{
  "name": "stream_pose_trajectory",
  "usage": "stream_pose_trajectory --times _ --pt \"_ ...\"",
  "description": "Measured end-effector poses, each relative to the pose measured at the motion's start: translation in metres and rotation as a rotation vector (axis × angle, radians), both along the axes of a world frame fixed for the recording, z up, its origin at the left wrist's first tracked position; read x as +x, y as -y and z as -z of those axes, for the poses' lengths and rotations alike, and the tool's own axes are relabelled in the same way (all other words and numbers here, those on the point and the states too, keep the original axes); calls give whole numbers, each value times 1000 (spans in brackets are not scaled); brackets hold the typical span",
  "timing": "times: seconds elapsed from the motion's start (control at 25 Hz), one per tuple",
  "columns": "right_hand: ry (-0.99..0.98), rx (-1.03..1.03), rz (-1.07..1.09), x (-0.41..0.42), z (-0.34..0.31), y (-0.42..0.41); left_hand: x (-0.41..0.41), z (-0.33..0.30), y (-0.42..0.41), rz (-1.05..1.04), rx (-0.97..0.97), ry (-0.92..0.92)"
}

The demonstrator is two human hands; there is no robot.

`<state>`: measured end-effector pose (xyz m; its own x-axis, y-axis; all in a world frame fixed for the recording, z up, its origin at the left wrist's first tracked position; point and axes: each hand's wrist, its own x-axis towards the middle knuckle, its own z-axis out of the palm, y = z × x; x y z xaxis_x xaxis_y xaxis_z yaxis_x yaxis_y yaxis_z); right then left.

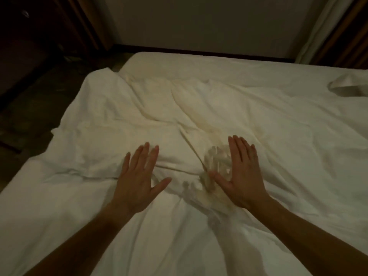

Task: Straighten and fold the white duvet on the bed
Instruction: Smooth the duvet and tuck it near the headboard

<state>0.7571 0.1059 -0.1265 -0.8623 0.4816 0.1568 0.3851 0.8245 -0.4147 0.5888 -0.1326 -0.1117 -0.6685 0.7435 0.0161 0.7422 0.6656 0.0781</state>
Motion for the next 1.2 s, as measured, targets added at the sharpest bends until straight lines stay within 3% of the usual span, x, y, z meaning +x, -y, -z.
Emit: stream_pose_trajectory --times 0.52,0.76,0.96,1.2 --pt "108 47 -69 -203 11 31 -198 25 5 -65 29 -3" --pt "95 110 23 -312 29 48 -334 37 8 80 53 38" --pt "230 229 127 -429 40 48 -446 47 4 120 62 14" --pt "258 253 127 -500 49 29 -511 57 -42 215 74 -71"
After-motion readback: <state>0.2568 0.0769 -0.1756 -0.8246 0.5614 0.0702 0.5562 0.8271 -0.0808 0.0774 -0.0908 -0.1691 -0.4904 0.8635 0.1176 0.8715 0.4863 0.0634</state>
